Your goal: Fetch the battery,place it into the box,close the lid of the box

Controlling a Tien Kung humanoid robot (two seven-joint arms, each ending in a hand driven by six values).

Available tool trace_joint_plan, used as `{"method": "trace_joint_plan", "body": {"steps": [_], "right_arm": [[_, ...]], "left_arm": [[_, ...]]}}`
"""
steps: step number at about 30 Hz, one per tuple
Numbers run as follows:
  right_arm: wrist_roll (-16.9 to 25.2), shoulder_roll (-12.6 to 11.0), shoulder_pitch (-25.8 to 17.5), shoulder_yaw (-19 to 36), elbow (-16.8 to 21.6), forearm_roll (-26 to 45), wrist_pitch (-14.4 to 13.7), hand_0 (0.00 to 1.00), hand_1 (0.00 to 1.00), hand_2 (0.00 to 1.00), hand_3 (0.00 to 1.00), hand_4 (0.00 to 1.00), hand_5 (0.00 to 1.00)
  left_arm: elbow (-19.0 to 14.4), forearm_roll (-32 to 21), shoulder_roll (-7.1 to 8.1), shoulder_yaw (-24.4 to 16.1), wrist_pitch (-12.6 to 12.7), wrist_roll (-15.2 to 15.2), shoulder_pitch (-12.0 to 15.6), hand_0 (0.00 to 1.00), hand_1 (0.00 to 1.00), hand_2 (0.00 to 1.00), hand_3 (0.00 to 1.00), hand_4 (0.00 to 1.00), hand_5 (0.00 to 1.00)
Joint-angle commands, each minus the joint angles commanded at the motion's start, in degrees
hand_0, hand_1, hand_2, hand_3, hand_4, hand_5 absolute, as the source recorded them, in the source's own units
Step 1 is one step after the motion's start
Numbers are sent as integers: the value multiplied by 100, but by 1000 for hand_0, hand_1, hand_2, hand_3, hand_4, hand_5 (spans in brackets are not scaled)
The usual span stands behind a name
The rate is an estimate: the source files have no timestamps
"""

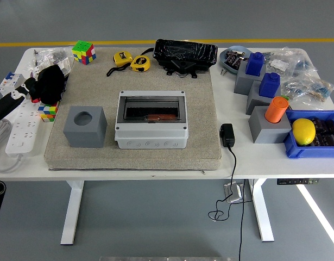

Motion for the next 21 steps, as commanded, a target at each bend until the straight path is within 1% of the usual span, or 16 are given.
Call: {"method": "trace_joint_plan", "body": {"steps": [10,21], "right_arm": [[-2,18,8,91,0,-55,2,883,805,747,777,998,998],[5,11,16,40,0,-1,12,884,805,747,777,998,998]], "left_arm": [[-21,21,-23,-20,-7,13,-21,998,998,998,998,998,998],[-25,22,-38,-32,-13,18,-25,998,998,998,998,998,998]]}}
